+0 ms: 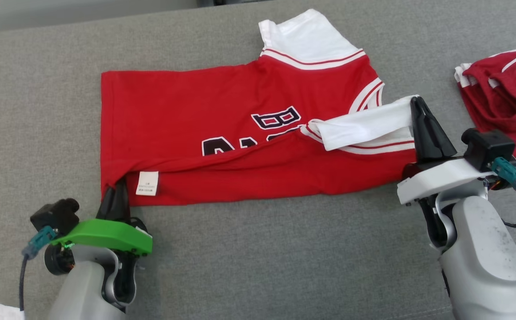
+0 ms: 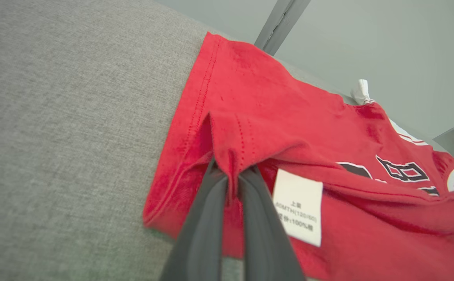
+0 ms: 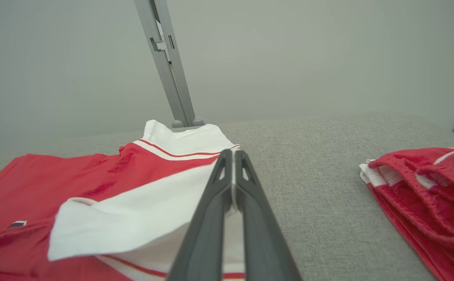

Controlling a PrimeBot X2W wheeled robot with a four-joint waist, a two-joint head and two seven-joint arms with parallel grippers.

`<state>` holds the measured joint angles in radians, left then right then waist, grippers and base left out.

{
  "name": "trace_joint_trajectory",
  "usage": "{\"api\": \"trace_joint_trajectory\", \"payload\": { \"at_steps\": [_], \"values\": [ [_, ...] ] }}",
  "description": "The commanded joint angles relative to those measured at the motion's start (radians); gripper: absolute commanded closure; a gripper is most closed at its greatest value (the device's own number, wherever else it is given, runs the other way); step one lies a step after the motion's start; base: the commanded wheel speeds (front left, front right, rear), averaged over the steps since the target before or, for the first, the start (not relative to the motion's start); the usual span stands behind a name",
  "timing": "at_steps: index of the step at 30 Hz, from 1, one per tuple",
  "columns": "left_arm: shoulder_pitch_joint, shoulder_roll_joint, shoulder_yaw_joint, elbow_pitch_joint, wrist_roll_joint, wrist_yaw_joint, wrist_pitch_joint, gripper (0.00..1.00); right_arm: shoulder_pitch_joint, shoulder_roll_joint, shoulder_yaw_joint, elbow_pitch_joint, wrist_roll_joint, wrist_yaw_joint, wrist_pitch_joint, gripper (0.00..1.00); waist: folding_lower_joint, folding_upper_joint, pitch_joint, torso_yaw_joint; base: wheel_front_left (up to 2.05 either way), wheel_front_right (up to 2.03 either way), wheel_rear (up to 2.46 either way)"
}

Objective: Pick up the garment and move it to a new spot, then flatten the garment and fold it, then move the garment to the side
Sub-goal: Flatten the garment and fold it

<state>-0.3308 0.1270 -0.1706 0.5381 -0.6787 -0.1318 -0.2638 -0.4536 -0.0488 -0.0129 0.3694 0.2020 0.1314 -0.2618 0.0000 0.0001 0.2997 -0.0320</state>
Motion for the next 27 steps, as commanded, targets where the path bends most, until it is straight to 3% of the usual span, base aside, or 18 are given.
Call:
{"api": "trace_joint_trajectory", "payload": {
  "at_steps": [1,2,3,4,17,27],
  "values": [
    [-0.025,0.010,0.019,0.007,-0.001,0.003,0.000,0.87,-0.017,-0.005,-0.004,0.024,-0.004,-0.002,-0.004,1.00,0.0000,-0.0001,0.047,0.011,0.00,0.00,0.00],
    [-0.030,0.008,0.028,0.012,0.005,0.003,0.000,0.24,-0.023,-0.005,-0.008,0.036,-0.005,-0.002,-0.004,0.71,0.0000,-0.0001,0.051,0.011,0.00,0.00,0.00],
    [-0.034,0.004,0.037,0.017,0.013,0.003,0.000,0.00,-0.032,-0.004,-0.006,0.040,-0.013,-0.002,-0.004,0.08,0.0000,-0.0001,0.054,0.011,0.00,0.00,0.00],
    [-0.036,0.000,0.047,0.021,0.020,0.003,0.000,0.00,-0.035,-0.004,-0.006,0.039,-0.020,-0.002,-0.004,0.00,0.0000,-0.0001,0.056,0.012,0.00,0.00,0.00],
    [0.044,-0.041,0.144,0.018,0.133,0.003,0.001,0.00,0.120,-0.004,-0.020,-0.043,-0.093,-0.002,-0.004,0.00,0.0000,-0.0001,0.057,0.005,0.00,0.00,0.00],
    [0.036,-0.030,0.096,0.144,0.195,0.003,0.008,0.00,0.142,-0.004,-0.047,0.100,-0.154,-0.002,-0.004,0.00,0.0000,-0.0001,0.051,0.002,0.00,0.00,0.00]
  ]
}}
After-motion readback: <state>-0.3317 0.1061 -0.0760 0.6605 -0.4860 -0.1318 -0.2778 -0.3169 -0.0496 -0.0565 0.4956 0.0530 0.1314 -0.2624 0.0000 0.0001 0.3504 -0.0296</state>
